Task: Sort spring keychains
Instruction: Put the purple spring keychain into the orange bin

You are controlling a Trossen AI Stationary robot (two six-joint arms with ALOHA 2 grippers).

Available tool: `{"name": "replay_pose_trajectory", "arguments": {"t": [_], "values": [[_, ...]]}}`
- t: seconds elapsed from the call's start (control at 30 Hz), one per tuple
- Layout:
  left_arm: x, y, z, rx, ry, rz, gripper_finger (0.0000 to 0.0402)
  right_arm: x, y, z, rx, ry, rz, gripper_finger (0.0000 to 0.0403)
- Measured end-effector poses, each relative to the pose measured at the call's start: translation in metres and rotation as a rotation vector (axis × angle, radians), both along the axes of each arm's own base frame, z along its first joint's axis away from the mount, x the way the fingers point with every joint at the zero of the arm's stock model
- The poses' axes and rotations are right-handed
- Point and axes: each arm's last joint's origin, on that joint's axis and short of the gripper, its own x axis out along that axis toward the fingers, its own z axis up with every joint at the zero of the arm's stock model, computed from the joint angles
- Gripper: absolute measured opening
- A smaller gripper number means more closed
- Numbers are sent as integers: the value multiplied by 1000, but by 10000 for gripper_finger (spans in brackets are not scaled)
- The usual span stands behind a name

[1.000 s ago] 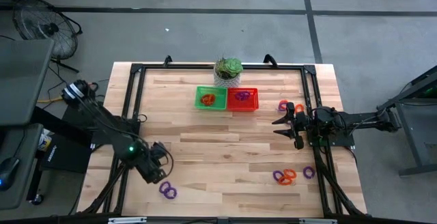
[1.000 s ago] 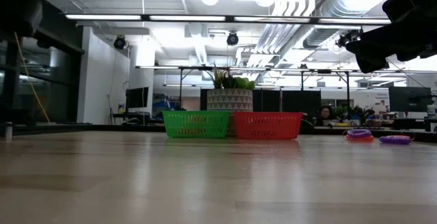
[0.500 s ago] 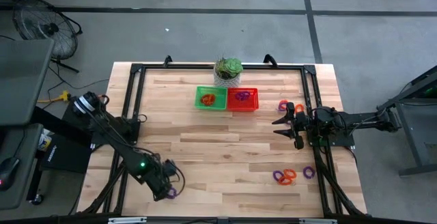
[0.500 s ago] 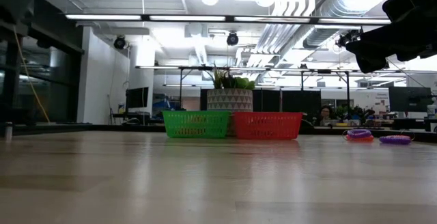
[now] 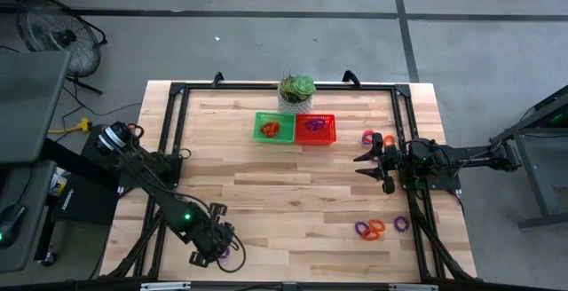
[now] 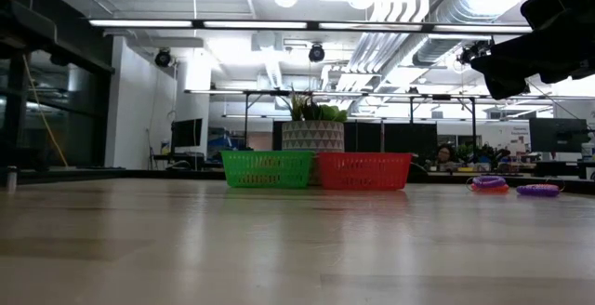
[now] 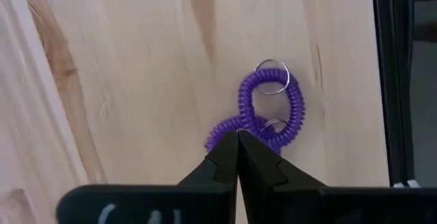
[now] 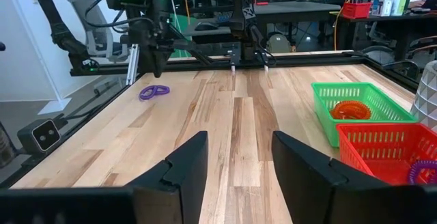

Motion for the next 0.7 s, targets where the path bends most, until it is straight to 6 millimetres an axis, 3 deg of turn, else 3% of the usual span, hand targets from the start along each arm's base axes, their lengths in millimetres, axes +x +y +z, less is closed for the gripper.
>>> {"name": "replay_pose_trajectory", "arguments": {"t": [0.13, 0.43, 0.7], "values": [[6, 3, -1, -40, 26, -31, 42, 0, 0, 0, 0, -1, 0, 157], [16, -2, -17, -73, 55, -131, 173, 0, 0, 0, 0, 0, 0, 162], [20, -4, -27, -25, 41, -116, 197, 0, 0, 0, 0, 0, 0, 156]]}}
